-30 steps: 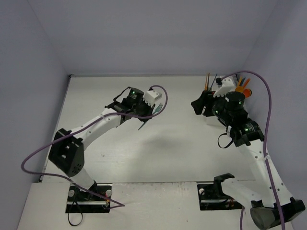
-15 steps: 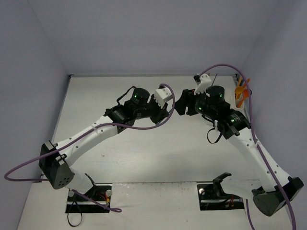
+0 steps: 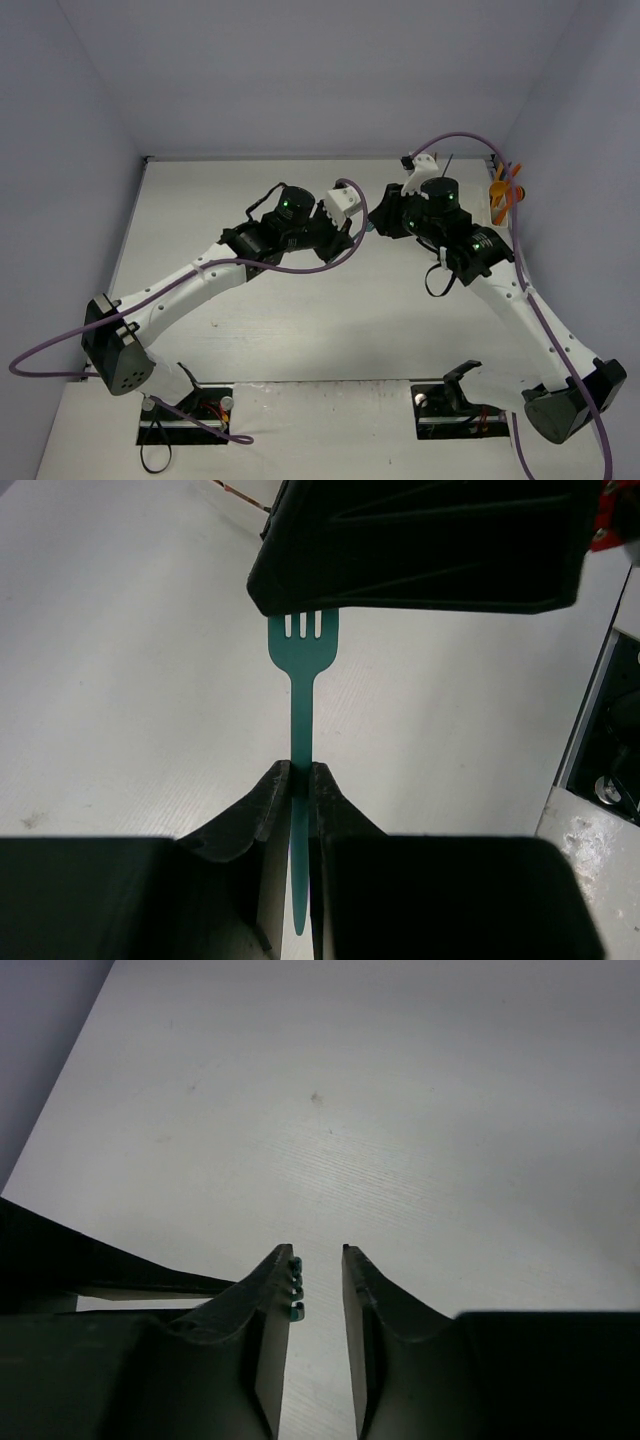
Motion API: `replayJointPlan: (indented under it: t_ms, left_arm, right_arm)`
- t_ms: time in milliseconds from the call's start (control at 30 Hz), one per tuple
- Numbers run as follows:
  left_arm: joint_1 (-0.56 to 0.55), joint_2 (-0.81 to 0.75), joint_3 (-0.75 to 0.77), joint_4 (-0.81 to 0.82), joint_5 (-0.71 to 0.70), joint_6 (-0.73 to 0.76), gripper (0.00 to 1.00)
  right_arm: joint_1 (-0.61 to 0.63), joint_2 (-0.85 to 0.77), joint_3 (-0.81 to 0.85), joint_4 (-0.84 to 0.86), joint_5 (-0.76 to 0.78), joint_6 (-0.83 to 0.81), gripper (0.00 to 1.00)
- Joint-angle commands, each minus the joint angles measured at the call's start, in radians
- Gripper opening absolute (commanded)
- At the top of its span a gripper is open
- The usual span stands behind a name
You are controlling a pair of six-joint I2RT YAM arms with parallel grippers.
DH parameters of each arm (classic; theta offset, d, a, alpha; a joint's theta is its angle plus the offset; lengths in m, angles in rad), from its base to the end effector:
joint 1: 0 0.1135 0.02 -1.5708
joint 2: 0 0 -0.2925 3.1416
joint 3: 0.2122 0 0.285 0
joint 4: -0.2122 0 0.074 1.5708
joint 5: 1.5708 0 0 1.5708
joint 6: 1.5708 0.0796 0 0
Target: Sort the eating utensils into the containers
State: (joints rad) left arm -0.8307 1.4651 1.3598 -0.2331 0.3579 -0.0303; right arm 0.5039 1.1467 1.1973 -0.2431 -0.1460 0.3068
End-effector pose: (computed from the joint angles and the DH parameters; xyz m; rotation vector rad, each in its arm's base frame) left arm 0.2577 -0.3235 0.3855 1.0051 1.7248 -0.9107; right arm 0.2788 0.1670 0.4249 -0.2872 1.7943 0.7112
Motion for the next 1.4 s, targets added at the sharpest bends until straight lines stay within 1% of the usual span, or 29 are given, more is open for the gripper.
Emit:
replayJointPlan:
  t_ms: [0, 100, 133, 167, 233, 300, 367, 433, 467, 500, 533, 600, 667, 733, 833, 933, 1133, 1267, 1367]
  left_arm:
    - [-0.005, -0.036, 0.058, 0.039, -0.004, 0.005, 0.00]
    - [-0.005, -0.031, 0.064, 0.025, -0.013, 0.006, 0.00]
    - [-0.005, -0.031, 0.062, 0.024, -0.025, 0.006, 0.00]
    - [-0.005, -0.031, 0.059, 0.020, -0.033, 0.001, 0.05]
    - [-0.004, -0.032, 0.050, 0.018, -0.060, -0.003, 0.24]
    - [-0.002, -0.040, 0.031, 0.015, -0.145, -0.019, 0.52]
    - [0.010, -0.053, 0.008, 0.000, -0.221, -0.038, 0.65]
    - [0.035, -0.077, -0.015, -0.016, -0.319, -0.084, 0.73]
    - [0.049, -0.088, -0.027, -0.024, -0.348, -0.106, 0.74]
    - [0.066, -0.101, -0.041, -0.033, -0.393, -0.128, 0.74]
    - [0.087, -0.114, -0.071, -0.055, -0.426, -0.151, 0.75]
    - [0.170, -0.163, -0.116, -0.094, -0.490, -0.224, 0.78]
    - [0.256, -0.222, -0.166, -0.112, -0.520, -0.274, 0.82]
    - [0.324, -0.301, -0.239, -0.117, -0.557, -0.287, 0.87]
    - [0.384, -0.405, -0.318, -0.130, -0.616, -0.262, 0.92]
    - [0.432, -0.497, -0.381, -0.138, -0.682, -0.215, 0.94]
    - [0.444, -0.665, -0.518, -0.094, -0.849, -0.141, 0.97]
    - [0.444, -0.751, -0.621, -0.019, -0.878, -0.112, 0.97]
    - [0.446, -0.765, -0.632, 0.011, -0.895, -0.095, 0.97]
  right_arm:
    - [0.010, 0.028, 0.039, 0.062, -0.011, -0.023, 0.11]
    - [0.013, 0.036, 0.041, 0.061, -0.002, -0.035, 0.00]
    - [0.013, 0.036, 0.041, 0.061, 0.007, -0.039, 0.00]
    - [0.013, 0.036, 0.047, 0.061, 0.027, -0.053, 0.00]
    - [0.013, 0.033, 0.056, 0.061, 0.059, -0.070, 0.00]
    - [0.013, 0.030, 0.078, 0.059, 0.137, -0.116, 0.00]
    - [0.013, 0.028, 0.102, 0.059, 0.248, -0.171, 0.00]
    - [0.013, 0.028, 0.121, 0.060, 0.353, -0.224, 0.00]
    - [0.012, 0.030, 0.131, 0.061, 0.461, -0.250, 0.00]
    - [0.012, 0.034, 0.140, 0.061, 0.468, -0.279, 0.00]
    - [0.010, 0.042, 0.160, 0.062, 0.584, -0.343, 0.00]
    - [0.001, 0.067, 0.192, 0.079, 0.734, -0.443, 0.00]
    - [-0.025, 0.086, 0.203, 0.124, 0.796, -0.505, 0.00]
    - [-0.070, 0.097, 0.202, 0.177, 0.796, -0.566, 0.00]
    - [-0.141, 0.117, 0.195, 0.229, 0.776, -0.608, 0.00]
    - [-0.178, 0.144, 0.164, 0.306, 0.762, -0.638, 0.00]
    - [-0.219, 0.200, 0.115, 0.393, 0.740, -0.627, 0.00]
    - [-0.232, 0.232, 0.076, 0.454, 0.735, -0.627, 0.00]
    - [-0.240, 0.256, 0.058, 0.489, 0.719, -0.619, 0.00]
